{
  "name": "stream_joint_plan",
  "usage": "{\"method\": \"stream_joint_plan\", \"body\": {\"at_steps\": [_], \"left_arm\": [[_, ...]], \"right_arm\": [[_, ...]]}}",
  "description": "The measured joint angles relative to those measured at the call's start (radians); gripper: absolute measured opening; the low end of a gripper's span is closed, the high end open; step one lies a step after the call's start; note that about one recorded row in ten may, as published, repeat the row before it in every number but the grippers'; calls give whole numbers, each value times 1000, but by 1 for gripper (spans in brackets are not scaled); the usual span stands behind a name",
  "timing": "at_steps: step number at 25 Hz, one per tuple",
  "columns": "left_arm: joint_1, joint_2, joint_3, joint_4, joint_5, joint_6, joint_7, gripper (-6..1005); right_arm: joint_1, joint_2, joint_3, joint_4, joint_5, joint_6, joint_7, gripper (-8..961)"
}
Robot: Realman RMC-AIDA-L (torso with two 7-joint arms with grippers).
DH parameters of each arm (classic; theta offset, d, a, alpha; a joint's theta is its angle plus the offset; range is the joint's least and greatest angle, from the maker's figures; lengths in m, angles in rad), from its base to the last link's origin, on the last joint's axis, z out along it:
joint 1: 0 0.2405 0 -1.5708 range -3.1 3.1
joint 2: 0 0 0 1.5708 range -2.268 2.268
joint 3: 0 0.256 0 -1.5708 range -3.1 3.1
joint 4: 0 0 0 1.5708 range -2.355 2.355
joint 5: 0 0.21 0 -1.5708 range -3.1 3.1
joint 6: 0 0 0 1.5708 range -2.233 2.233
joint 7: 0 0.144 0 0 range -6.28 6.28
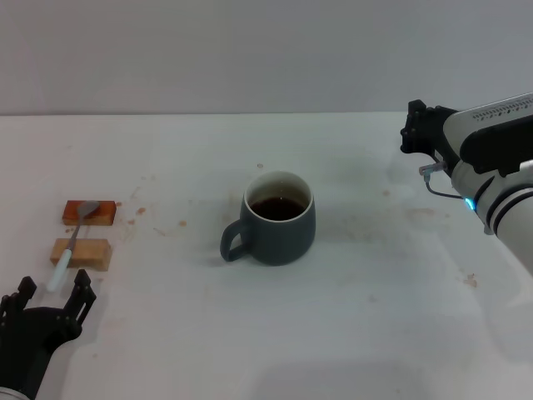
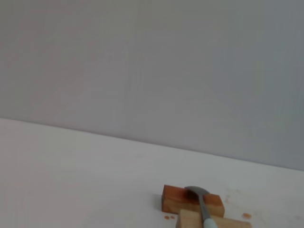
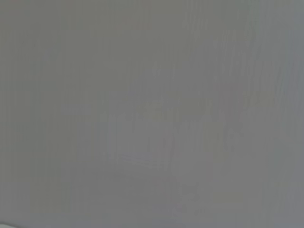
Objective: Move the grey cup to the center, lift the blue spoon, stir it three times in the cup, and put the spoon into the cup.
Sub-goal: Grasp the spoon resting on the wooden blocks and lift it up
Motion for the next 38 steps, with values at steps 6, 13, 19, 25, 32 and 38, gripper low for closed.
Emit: {"method": "stream_joint_plan", "body": {"at_steps": [6,13,19,25,32,38], "left_arm": [[-8,-2,2,38,1,-21,-92,804],[-15,-5,4,45,2,-23,-90,709],[-24,-5,5,46,2,-29,-88,616],[-24,-5,6,46,2,-28,-87,551],[-24,-1,2,41,2,-25,-78,445],[-26,0,1,40,2,-24,-78,443]], "right_arm": [[-1,0,-2,0,0,1,0,7],[1,0,0,0,0,5,0,7],[6,0,0,-1,0,5,0,6],[7,0,0,-1,0,5,0,7],[10,0,0,-1,2,4,0,6],[16,0,0,-2,3,3,0,6]]}}
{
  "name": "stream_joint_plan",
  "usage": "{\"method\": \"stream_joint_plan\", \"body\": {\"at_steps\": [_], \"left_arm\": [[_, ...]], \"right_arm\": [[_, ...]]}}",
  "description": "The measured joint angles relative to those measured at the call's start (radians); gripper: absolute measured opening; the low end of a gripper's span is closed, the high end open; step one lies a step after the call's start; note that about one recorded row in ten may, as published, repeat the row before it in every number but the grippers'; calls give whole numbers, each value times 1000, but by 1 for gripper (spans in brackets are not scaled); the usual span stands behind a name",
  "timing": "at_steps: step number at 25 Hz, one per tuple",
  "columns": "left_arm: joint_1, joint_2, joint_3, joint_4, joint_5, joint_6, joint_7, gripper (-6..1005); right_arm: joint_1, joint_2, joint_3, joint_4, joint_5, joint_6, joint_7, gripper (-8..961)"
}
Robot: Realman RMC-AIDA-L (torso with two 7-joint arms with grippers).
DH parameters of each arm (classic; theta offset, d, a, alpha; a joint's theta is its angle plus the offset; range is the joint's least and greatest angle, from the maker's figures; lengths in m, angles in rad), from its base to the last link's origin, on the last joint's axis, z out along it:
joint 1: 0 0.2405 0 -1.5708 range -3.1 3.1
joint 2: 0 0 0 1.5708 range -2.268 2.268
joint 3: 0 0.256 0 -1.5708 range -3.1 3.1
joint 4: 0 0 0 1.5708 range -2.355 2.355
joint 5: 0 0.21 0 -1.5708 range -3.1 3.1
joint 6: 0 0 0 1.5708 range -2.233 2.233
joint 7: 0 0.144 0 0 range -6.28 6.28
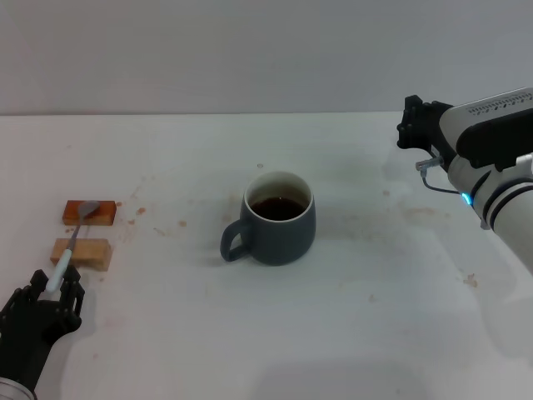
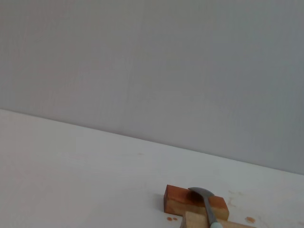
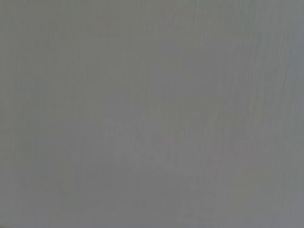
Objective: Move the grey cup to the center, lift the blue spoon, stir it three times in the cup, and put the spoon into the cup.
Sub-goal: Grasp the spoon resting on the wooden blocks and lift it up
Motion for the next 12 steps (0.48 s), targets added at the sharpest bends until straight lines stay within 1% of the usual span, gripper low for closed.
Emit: {"method": "stream_joint_plan", "body": {"at_steps": [12], "left_arm": [[0,-4,-2,7,0,0,1,439]], "right_arm": [[2,0,0,-1,0,-3,0,7]]}}
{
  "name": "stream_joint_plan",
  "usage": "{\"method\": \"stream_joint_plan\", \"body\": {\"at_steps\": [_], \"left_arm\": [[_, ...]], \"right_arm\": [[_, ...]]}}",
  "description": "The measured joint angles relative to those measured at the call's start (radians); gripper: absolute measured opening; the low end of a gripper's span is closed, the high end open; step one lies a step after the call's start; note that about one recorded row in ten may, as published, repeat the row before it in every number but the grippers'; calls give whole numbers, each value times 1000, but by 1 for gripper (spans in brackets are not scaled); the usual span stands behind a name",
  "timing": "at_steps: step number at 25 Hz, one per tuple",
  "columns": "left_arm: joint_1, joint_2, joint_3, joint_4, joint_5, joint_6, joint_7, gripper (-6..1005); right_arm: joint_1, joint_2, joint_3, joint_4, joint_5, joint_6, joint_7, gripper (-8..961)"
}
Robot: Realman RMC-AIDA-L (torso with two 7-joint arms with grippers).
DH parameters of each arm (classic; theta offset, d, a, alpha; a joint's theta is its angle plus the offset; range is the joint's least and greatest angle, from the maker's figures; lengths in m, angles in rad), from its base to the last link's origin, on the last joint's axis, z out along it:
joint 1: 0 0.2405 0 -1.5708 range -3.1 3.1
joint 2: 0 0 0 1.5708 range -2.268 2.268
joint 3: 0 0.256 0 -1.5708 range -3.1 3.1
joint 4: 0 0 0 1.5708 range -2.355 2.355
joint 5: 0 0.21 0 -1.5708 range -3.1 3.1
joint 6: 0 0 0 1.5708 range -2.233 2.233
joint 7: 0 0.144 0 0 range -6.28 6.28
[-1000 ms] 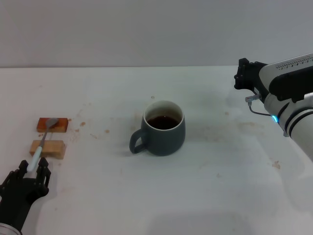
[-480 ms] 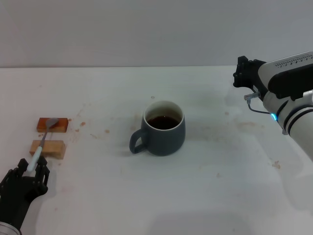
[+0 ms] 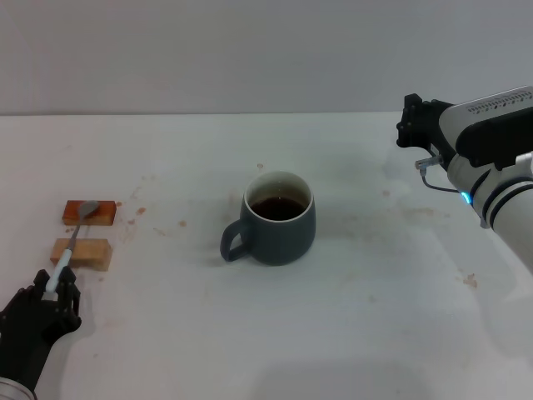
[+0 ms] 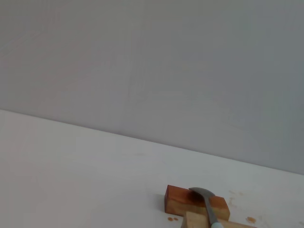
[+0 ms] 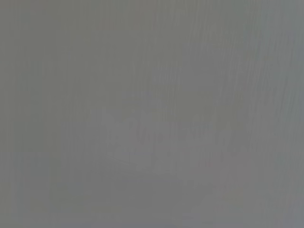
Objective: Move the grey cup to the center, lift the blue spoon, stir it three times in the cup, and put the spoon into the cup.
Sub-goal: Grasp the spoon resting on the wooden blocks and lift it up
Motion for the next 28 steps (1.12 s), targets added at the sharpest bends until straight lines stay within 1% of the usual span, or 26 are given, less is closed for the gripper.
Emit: {"method": "stream_joint_plan", "body": {"at_steps": [2,5,28], "left_arm": [[0,-1,0,3,0,0,0,438],[-2,-1,0,4,0,-1,1,277],[-10,-8,-13,14,0,-6,1,232]], "right_arm": [[0,0,0,0,0,0,0,7],[0,0,0,-1,0,0,0,7],[11,0,0,-5,-3,2,0,6]]}}
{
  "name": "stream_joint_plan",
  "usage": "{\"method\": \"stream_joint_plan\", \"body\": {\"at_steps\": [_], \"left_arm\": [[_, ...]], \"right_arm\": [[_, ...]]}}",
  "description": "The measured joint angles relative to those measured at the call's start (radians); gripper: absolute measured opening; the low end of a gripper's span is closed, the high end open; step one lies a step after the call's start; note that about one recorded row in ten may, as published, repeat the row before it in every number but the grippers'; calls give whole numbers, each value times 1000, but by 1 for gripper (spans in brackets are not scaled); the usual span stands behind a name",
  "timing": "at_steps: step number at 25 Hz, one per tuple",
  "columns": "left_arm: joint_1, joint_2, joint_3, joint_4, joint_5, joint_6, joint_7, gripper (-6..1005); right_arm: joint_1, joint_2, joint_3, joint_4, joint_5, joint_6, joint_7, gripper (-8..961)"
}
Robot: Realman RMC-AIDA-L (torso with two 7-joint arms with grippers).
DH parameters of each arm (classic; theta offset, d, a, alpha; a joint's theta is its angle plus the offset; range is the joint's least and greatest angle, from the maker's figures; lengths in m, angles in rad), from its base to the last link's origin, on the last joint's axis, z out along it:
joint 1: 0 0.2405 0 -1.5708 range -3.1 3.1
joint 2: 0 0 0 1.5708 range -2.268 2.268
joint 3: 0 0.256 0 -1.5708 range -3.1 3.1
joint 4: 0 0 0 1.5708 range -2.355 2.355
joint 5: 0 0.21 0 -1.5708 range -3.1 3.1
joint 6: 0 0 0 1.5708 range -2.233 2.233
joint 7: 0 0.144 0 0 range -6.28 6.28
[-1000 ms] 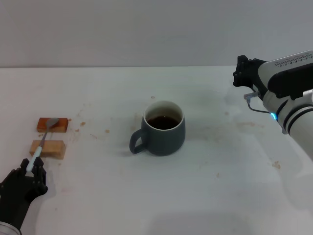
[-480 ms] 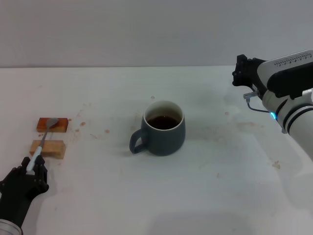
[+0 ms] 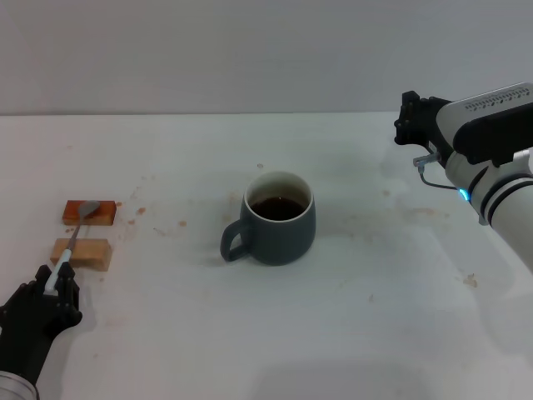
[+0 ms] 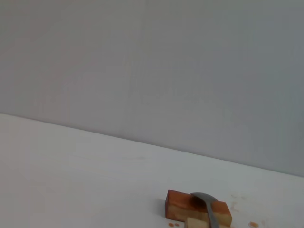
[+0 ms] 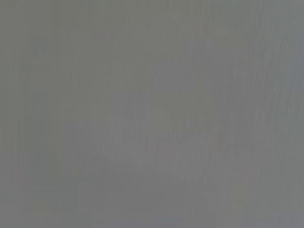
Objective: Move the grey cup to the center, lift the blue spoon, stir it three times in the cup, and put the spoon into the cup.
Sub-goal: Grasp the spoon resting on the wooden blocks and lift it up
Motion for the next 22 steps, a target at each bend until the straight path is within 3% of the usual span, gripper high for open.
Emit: {"method": "stream_joint_plan", "body": {"at_steps": [22], "left_arm": [[4,-12,-47,-6,-7,-22,52,176]], "right_arm": [[2,0,0,-2,2,-5,0,6]]}}
